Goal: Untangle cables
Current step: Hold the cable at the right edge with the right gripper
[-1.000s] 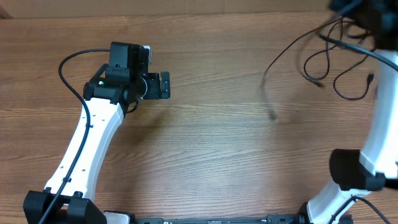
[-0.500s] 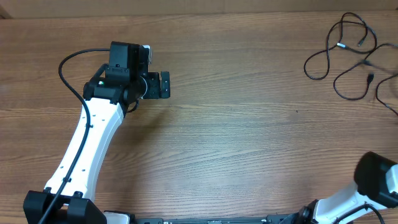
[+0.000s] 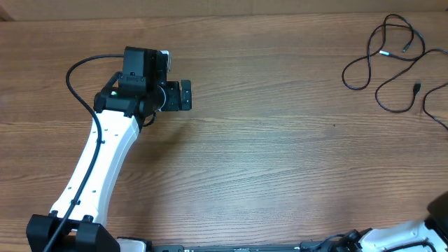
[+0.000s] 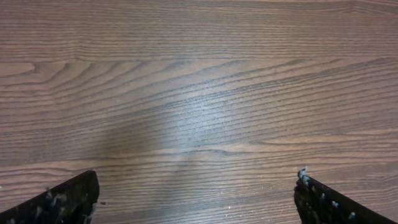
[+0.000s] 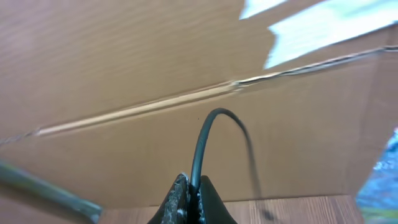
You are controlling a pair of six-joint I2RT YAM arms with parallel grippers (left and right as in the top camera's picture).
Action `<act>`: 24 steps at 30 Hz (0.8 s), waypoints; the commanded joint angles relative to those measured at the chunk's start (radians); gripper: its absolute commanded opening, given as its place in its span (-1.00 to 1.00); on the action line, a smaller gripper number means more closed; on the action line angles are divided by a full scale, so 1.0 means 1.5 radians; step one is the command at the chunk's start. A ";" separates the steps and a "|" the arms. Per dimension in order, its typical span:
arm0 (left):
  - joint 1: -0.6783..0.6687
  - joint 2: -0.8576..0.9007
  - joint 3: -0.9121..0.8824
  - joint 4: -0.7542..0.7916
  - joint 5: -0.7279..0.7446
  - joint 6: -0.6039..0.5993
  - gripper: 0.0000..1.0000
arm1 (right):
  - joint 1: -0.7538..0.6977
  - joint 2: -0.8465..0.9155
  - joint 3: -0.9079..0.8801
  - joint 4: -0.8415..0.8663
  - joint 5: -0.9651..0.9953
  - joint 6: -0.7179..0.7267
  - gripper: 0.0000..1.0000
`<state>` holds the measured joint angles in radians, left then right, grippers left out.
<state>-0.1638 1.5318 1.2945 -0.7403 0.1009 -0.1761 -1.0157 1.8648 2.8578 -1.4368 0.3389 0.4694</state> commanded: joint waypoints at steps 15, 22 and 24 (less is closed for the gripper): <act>-0.005 -0.010 -0.002 0.013 0.021 0.007 1.00 | 0.004 -0.004 -0.248 0.115 -0.378 0.014 -0.92; -0.005 -0.010 -0.002 -0.006 0.020 -0.023 1.00 | 0.099 -0.005 -0.246 0.185 -0.392 0.019 -0.92; -0.005 -0.010 -0.002 -0.010 0.020 -0.023 1.00 | 0.119 -0.005 -0.246 0.172 -0.383 0.019 -0.92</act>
<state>-0.1638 1.5318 1.2945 -0.7483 0.1200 -0.1894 -0.8661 1.8790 2.4783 -1.1706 -0.2211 0.4973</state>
